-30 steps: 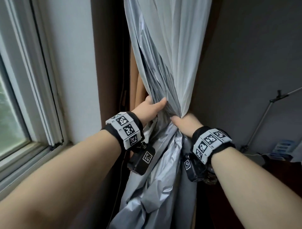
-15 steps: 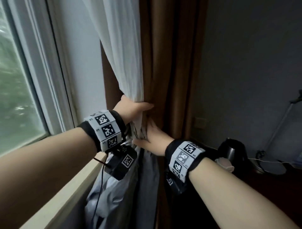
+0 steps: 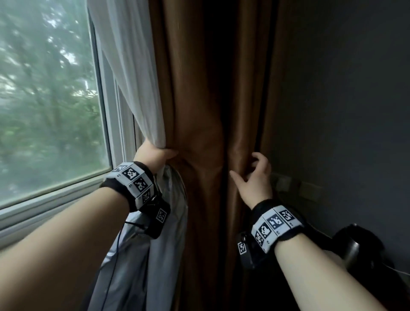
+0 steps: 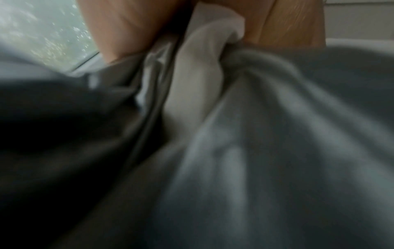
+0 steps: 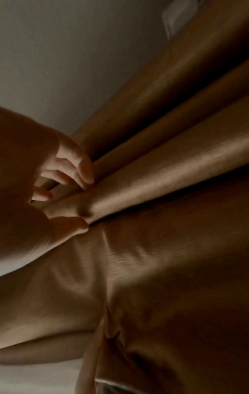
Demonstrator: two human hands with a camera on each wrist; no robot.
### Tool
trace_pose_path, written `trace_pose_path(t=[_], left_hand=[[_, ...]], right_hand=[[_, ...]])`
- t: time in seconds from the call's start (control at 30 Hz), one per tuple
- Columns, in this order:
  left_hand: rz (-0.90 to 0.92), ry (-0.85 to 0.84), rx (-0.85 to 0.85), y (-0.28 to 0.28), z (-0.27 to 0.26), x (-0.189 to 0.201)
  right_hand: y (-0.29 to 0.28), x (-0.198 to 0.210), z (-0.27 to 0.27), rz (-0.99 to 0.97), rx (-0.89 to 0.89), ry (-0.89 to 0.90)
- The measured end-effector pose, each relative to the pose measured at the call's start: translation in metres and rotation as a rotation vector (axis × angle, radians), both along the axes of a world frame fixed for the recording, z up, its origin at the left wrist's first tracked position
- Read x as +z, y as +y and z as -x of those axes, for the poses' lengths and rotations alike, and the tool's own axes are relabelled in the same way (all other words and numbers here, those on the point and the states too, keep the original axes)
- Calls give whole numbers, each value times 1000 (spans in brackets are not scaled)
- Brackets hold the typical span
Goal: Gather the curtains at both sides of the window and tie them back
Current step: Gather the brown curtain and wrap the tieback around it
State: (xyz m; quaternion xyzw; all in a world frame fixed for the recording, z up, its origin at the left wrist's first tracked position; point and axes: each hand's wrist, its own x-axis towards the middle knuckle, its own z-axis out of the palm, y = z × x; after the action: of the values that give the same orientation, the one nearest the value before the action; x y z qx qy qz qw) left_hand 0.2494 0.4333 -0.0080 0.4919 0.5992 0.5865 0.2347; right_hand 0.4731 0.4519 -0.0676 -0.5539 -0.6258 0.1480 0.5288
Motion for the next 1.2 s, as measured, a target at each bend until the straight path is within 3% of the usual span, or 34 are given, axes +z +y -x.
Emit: trace_pose_path(t=[0.13, 0.2, 0.3, 0.43, 0.6, 0.63, 0.7, 0.8, 0.87, 0.97, 1.03, 1.13, 1.2], left_hand=[[2, 13, -2, -8, -2, -3], [13, 16, 13, -9, -3, -5], [32, 48, -5, -9, -4, -7], [29, 139, -6, -13, -3, -5], [-21, 200, -152, -31, -1, -3], [-26, 159, -143, -33, 0, -3], [-1, -92, -181, -37, 5, -5], [34, -464, -447, -37, 17, -7], [66, -521, -590, -36, 27, -10], [109, -308, -562, -26, 32, -14], [91, -163, -402, -21, 25, -12], [24, -146, -20, -10, 23, -12], [41, -157, 21, -5, 28, -9]], right_hand=[[-5, -8, 10, -67, 41, -170], [-14, -14, 12, -198, 112, -132], [-25, -20, 21, -359, 299, -104], [-40, -11, 48, -496, 566, -202], [-38, -8, 89, -398, 587, -403], [-38, -8, 94, -384, 593, -433], [-36, -9, 100, -328, 600, -486], [-31, -12, 103, -189, 552, -531], [-31, -11, 108, -179, 507, -559], [-38, -3, 120, -130, 444, -619], [-37, 1, 129, -121, 393, -718], [-28, 6, 129, -120, 452, -894], [-22, 12, 115, -111, 540, -976]])
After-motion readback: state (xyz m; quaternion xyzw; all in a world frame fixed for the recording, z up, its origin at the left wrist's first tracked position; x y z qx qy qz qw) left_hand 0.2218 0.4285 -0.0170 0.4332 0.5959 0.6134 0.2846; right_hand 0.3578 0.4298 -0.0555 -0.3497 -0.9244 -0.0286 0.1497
